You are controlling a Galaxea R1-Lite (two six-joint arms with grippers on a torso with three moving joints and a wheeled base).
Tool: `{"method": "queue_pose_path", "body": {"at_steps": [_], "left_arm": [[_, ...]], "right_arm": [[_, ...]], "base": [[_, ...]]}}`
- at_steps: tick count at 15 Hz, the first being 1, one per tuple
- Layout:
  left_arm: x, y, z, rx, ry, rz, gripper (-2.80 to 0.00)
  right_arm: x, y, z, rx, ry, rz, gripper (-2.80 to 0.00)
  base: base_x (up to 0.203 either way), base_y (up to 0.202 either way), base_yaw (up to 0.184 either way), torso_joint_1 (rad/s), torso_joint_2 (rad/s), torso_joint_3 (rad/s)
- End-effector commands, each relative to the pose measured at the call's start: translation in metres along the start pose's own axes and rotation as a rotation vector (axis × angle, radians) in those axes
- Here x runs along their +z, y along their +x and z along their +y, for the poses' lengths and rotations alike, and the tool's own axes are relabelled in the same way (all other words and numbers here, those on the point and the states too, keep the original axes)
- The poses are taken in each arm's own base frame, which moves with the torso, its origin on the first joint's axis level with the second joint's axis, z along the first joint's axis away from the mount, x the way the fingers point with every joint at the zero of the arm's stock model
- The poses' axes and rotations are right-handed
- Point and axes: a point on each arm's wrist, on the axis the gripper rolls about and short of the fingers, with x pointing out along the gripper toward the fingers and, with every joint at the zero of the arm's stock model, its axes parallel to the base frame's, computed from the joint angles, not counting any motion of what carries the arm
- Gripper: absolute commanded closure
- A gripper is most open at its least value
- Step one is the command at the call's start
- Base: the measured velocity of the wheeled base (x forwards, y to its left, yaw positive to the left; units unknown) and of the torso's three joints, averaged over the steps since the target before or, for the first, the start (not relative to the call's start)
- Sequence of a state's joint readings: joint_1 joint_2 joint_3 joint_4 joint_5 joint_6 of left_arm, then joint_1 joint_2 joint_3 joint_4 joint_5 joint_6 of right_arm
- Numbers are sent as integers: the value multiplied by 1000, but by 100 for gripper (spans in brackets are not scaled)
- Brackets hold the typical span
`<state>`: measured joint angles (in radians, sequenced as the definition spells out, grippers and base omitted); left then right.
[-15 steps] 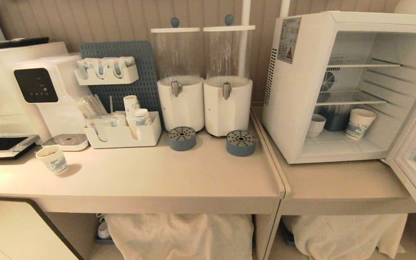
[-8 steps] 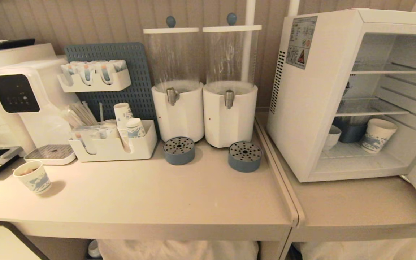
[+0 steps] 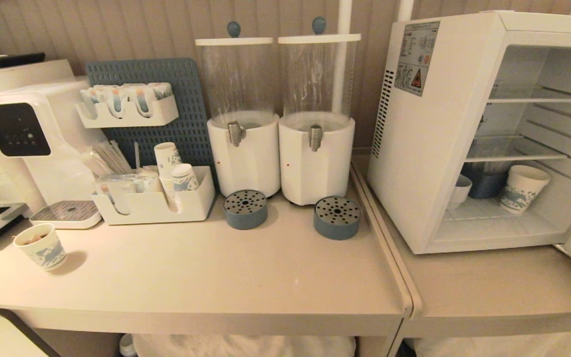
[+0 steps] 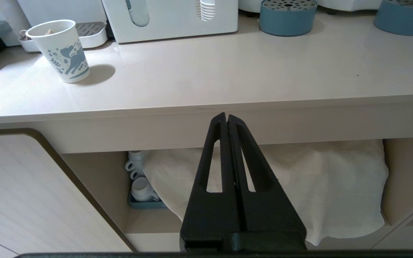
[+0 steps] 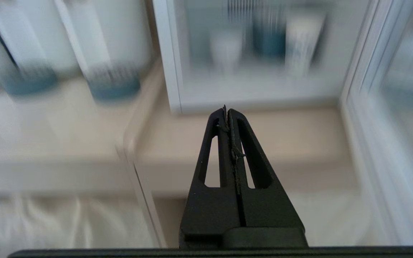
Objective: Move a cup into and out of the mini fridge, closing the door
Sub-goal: Take the ceramic cup out of the freezer
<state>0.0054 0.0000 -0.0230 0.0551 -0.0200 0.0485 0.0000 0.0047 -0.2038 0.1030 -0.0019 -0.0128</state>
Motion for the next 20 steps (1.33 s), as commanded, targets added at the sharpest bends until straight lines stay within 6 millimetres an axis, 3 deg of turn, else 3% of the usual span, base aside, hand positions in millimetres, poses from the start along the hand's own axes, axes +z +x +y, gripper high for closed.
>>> {"method": "queue_pose_path", "body": {"at_steps": [1, 4, 6, 7, 9, 12, 14, 16, 20], "left_arm": [[0, 0, 0, 1, 1, 2, 0], [0, 0, 0, 1, 0, 3, 0], [0, 0, 0, 1, 1, 2, 0], [0, 0, 0, 1, 1, 2, 0], [0, 0, 0, 1, -4, 2, 0], [0, 0, 0, 13, -22, 1, 0], [0, 0, 0, 13, -24, 2, 0], [0, 0, 0, 13, -24, 2, 0], [0, 0, 0, 15, -27, 2, 0]], "right_arm": [[37, -6, 0, -1, 1, -65, 0], [107, 15, -2, -18, 23, -56, 0], [154, 54, -3, -51, 45, -7, 0], [168, 84, -3, -64, 46, 51, 0], [177, 145, -4, -78, 15, 173, 0], [157, 231, -3, -23, -22, 259, 0], [127, 273, -5, 78, -17, 235, 0], [84, 284, -10, 198, 4, 287, 0], [33, 280, -41, 451, 81, 334, 0]], "base": [[0, 0, 0, 0, 0, 0], [0, 0, 0, 0, 0, 0], [0, 0, 0, 0, 0, 0], [0, 0, 0, 0, 0, 0], [0, 0, 0, 0, 0, 0], [0, 0, 0, 0, 0, 0], [0, 0, 0, 0, 0, 0], [0, 0, 0, 0, 0, 0], [0, 0, 0, 0, 0, 0]]}}
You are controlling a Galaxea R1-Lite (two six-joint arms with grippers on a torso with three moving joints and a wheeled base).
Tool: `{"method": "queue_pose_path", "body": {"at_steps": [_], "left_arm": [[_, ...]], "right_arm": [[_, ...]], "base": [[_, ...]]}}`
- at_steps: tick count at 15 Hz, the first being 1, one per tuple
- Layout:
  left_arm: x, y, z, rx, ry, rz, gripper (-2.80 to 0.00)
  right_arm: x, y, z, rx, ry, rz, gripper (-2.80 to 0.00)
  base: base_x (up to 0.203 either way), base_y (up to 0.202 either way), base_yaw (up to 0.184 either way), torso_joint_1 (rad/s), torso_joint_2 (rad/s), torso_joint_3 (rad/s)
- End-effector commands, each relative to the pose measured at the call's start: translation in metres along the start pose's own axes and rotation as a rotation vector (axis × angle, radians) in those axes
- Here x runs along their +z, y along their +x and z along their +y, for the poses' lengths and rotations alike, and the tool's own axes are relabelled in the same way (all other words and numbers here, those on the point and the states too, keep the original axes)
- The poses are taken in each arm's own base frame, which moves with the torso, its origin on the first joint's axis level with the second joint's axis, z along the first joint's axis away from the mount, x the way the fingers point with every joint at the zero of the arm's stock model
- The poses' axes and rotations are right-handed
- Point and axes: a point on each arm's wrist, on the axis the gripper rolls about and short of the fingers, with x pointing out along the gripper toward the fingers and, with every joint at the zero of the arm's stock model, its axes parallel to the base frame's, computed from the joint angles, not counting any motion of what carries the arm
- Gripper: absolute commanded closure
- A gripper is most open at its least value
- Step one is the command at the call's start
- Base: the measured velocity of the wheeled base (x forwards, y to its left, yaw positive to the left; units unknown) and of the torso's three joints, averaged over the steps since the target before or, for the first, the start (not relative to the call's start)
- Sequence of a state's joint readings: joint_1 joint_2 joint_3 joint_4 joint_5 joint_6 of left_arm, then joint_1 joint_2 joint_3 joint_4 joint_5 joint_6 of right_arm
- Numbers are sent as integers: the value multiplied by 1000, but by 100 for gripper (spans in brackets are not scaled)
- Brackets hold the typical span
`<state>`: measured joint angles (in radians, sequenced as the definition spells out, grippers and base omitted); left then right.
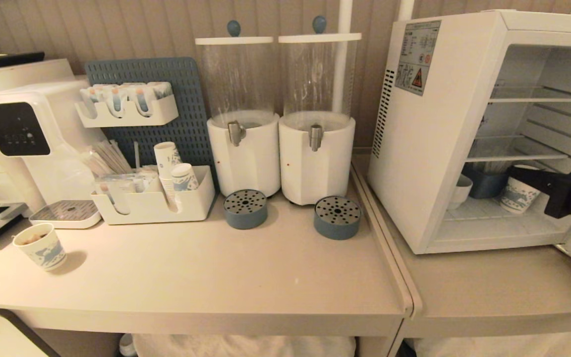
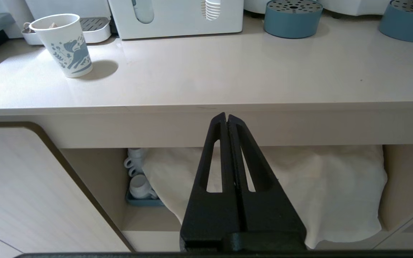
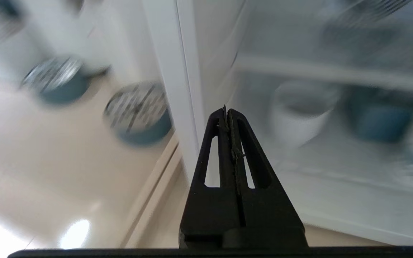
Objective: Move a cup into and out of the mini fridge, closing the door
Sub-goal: Take the ceramic cup out of the freezer
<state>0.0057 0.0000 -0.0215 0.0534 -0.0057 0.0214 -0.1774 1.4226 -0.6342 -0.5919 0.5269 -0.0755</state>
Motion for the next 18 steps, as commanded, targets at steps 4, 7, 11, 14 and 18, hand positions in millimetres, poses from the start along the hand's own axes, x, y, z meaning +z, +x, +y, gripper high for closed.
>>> {"method": "queue_pose_path", "body": {"at_steps": [4, 7, 11, 14, 18], "left_arm": [[1, 0, 0, 0, -6, -6, 0], [1, 1, 0, 0, -34, -18, 0], [1, 1, 0, 0, -38, -20, 0], [2, 1, 0, 3, -44, -29, 0], [2, 1, 0, 3, -46, -29, 0]], "right_arm": [[-67, 5, -58, 207, 93, 112, 0], [-99, 17, -76, 229, 78, 169, 0], [-112, 37, -92, 282, 62, 168, 0], [-108, 52, -106, 285, 32, 146, -280], [-115, 75, -117, 299, 11, 135, -280]], "base": [[0, 0, 0, 0, 0, 0], [0, 0, 0, 0, 0, 0], [0, 0, 0, 0, 0, 0], [0, 0, 0, 0, 0, 0], [0, 0, 0, 0, 0, 0]]}}
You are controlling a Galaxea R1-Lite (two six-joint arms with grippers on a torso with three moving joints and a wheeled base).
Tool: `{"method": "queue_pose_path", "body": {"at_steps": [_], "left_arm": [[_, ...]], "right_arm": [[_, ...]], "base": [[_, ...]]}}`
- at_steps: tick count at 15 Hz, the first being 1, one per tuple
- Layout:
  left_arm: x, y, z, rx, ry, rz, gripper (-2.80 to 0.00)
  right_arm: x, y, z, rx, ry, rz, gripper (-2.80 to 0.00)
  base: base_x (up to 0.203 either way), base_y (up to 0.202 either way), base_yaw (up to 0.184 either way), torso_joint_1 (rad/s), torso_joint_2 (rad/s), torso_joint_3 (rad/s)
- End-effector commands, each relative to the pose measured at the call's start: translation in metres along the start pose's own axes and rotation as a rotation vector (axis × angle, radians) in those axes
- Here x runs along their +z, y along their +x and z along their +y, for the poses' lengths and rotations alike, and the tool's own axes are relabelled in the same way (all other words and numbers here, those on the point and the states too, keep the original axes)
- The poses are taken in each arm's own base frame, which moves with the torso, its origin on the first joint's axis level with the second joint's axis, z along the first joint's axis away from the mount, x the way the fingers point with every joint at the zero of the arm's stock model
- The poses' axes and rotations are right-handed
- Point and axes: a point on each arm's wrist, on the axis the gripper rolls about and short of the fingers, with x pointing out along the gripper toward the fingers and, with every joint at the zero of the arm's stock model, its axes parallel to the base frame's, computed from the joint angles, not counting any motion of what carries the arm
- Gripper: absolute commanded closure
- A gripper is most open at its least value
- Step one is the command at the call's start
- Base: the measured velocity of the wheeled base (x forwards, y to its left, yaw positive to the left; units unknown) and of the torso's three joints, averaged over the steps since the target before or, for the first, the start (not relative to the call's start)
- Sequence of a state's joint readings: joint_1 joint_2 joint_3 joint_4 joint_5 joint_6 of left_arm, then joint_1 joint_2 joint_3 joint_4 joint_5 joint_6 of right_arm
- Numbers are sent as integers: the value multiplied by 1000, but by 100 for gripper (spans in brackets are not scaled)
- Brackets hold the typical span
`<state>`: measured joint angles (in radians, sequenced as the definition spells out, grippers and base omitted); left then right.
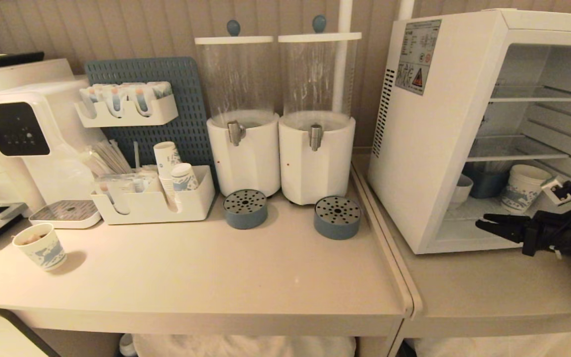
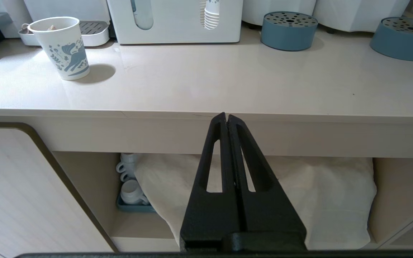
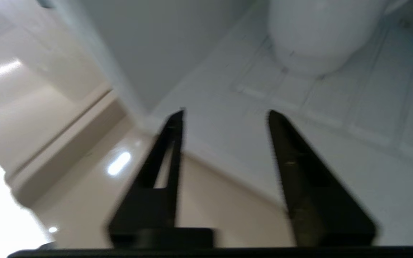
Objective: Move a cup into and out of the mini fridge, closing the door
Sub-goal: Take the ceramic cup out of the freezer
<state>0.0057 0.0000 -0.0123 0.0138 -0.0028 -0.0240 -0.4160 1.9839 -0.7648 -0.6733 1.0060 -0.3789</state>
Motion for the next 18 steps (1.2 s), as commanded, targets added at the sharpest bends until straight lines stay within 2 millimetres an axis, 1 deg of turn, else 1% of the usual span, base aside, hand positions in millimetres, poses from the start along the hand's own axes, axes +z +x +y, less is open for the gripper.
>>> {"method": "queue_pose_path", "body": {"at_steps": [1, 4, 6, 8, 11, 13, 16, 18], "left_arm": [[0, 0, 0, 0, -1, 2, 0], [0, 0, 0, 2, -4, -2, 0], [0, 0, 0, 2, -4, -3, 0], [0, 0, 0, 2, -5, -3, 0], [0, 1, 0, 2, -5, -5, 0], [0, 1, 0, 2, -5, -5, 0], [0, 1, 0, 2, -5, -5, 0], [0, 1, 0, 2, -5, -5, 0]], "right_arm": [[-9, 14, -10, 14, -9, -1, -280], [-14, 29, -20, 15, -42, -15, -280], [-24, 39, -32, 11, -61, -27, -280], [-24, 45, -41, 6, -87, -45, -280], [-20, 52, -53, -2, -116, -67, -280], [-11, 56, -63, -9, -132, -90, -280], [0, 58, -71, -16, -129, -117, -280], [3, 59, -74, -18, -135, -122, -280]], "base": [[0, 0, 0, 0, 0, 0], [0, 0, 0, 0, 0, 0], [0, 0, 0, 0, 0, 0], [0, 0, 0, 0, 0, 0], [0, 0, 0, 0, 0, 0], [0, 0, 0, 0, 0, 0], [0, 0, 0, 0, 0, 0], [0, 0, 0, 0, 0, 0]]}}
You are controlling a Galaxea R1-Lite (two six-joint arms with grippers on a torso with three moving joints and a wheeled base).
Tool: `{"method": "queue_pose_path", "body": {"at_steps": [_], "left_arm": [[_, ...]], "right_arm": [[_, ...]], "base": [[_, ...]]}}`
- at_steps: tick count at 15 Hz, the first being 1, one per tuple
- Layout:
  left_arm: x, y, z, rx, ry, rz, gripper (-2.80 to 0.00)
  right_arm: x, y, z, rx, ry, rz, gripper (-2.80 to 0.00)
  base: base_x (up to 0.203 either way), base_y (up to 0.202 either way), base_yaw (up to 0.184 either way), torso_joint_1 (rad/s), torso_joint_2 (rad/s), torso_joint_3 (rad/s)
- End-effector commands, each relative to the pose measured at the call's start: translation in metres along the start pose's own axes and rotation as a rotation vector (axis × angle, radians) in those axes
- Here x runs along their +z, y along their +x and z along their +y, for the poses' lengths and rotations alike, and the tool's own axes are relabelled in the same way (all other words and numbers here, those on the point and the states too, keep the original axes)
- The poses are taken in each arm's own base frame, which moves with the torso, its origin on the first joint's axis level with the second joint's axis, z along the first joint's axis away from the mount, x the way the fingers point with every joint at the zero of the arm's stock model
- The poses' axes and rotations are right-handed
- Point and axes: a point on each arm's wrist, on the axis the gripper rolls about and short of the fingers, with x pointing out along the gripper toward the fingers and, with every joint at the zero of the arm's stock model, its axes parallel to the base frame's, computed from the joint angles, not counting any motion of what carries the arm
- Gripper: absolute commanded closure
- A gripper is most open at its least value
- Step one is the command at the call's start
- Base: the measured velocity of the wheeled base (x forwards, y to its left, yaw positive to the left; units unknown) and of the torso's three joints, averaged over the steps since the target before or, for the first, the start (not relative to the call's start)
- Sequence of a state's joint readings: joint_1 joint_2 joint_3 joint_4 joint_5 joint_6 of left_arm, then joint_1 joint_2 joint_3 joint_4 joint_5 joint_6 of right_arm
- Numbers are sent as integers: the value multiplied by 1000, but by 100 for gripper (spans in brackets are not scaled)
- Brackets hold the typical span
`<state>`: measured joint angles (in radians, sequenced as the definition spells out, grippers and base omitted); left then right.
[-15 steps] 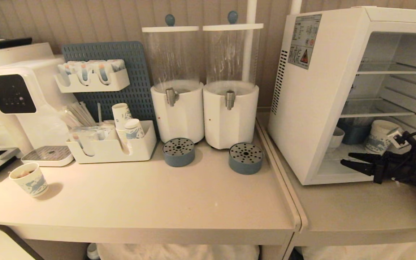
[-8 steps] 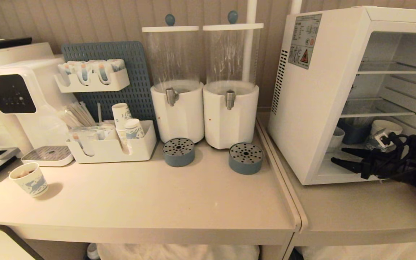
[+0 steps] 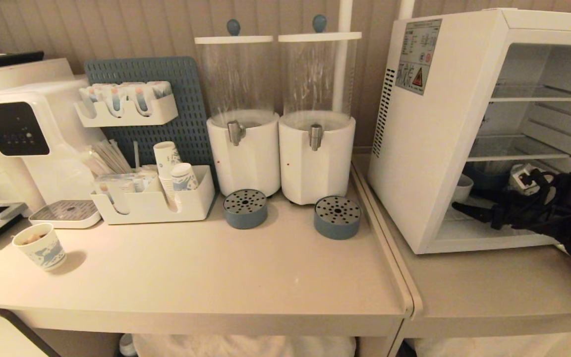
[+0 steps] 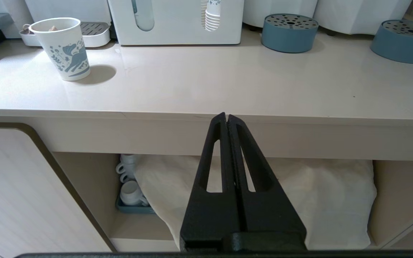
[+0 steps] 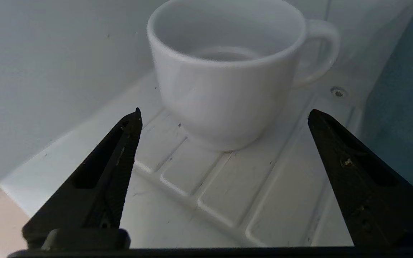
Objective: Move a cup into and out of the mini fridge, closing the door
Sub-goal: Take the ceramic cup out of the freezer
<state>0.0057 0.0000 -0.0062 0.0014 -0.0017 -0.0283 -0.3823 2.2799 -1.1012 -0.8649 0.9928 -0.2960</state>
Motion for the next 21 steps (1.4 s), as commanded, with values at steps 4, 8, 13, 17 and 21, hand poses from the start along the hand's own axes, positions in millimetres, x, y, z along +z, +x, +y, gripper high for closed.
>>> {"method": "queue_pose_path", "body": {"at_steps": [4, 8, 13, 17, 21], "left_arm": [[0, 0, 0, 1, -1, 2, 0], [0, 0, 0, 1, -1, 2, 0], [0, 0, 0, 1, -1, 2, 0], [0, 0, 0, 1, -1, 0, 0], [0, 0, 0, 1, -1, 0, 0]], "right_arm": [[5, 9, -7, 9, -17, -20, -280], [5, 16, -7, 17, -19, -19, -280], [5, 26, -13, 16, -21, -17, -280], [3, 35, -13, 29, -22, -16, -280], [4, 41, -15, 38, -26, -16, -280]], "base": [[0, 0, 0, 0, 0, 0], [0, 0, 0, 0, 0, 0], [0, 0, 0, 0, 0, 0], [0, 0, 0, 0, 0, 0], [0, 0, 0, 0, 0, 0]]}}
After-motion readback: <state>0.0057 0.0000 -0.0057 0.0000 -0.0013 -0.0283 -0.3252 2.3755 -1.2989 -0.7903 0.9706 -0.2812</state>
